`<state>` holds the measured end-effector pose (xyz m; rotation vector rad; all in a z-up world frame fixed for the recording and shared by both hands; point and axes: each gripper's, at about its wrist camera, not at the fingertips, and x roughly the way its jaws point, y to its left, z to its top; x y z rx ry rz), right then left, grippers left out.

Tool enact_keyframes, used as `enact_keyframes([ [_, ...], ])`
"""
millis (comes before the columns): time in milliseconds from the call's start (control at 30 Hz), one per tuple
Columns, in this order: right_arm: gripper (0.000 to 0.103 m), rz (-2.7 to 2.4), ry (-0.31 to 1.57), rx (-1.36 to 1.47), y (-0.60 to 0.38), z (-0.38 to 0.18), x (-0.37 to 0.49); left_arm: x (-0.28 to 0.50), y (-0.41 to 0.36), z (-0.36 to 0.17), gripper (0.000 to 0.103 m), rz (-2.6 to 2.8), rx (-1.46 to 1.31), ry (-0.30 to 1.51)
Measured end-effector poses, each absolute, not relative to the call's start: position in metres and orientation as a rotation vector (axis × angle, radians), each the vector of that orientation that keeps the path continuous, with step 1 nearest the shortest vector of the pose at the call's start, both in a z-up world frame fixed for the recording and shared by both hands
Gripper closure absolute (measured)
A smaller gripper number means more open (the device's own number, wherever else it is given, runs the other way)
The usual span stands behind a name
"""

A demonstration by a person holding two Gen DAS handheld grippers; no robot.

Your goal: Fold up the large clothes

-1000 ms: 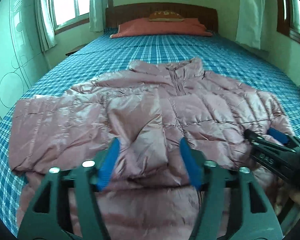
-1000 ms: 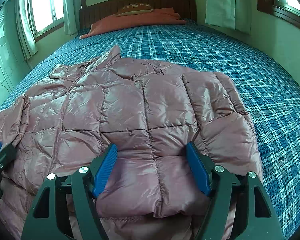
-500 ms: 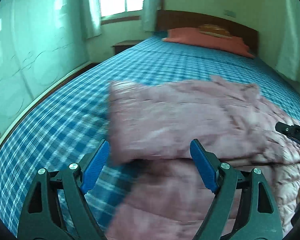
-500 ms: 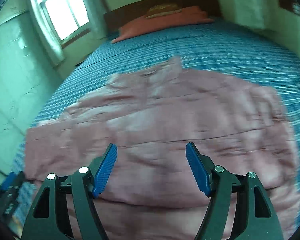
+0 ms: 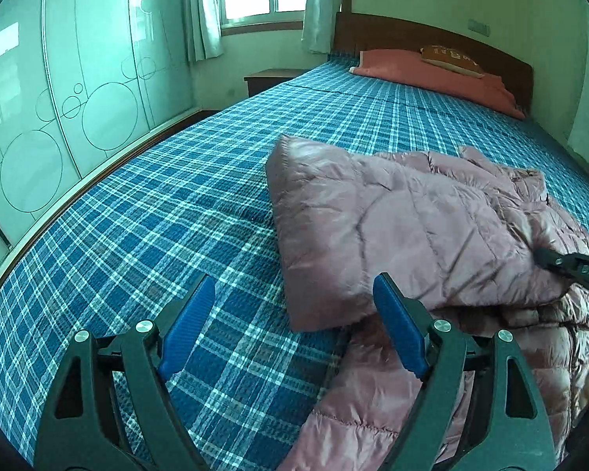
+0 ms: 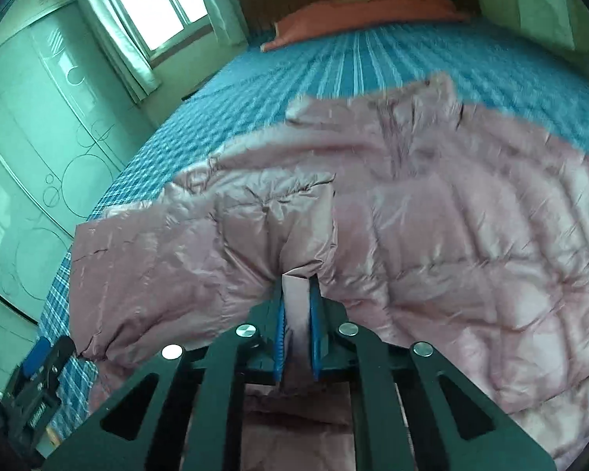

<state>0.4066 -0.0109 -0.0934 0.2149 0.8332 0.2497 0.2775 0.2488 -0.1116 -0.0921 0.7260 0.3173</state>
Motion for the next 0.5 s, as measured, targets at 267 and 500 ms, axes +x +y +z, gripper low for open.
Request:
enact_keyframes([
  [267,0.094,0.109,0.743,0.177,-0.093,-0.067,0.4,0.29,0.243,-0.103,0.02,0.306,-0.09,0.715],
  [500,0.094,-0.045,0.767,0.182,-0.181,-0.079,0.401,0.311,0.213,-0.104,0.02,0.261,-0.059,0.724],
])
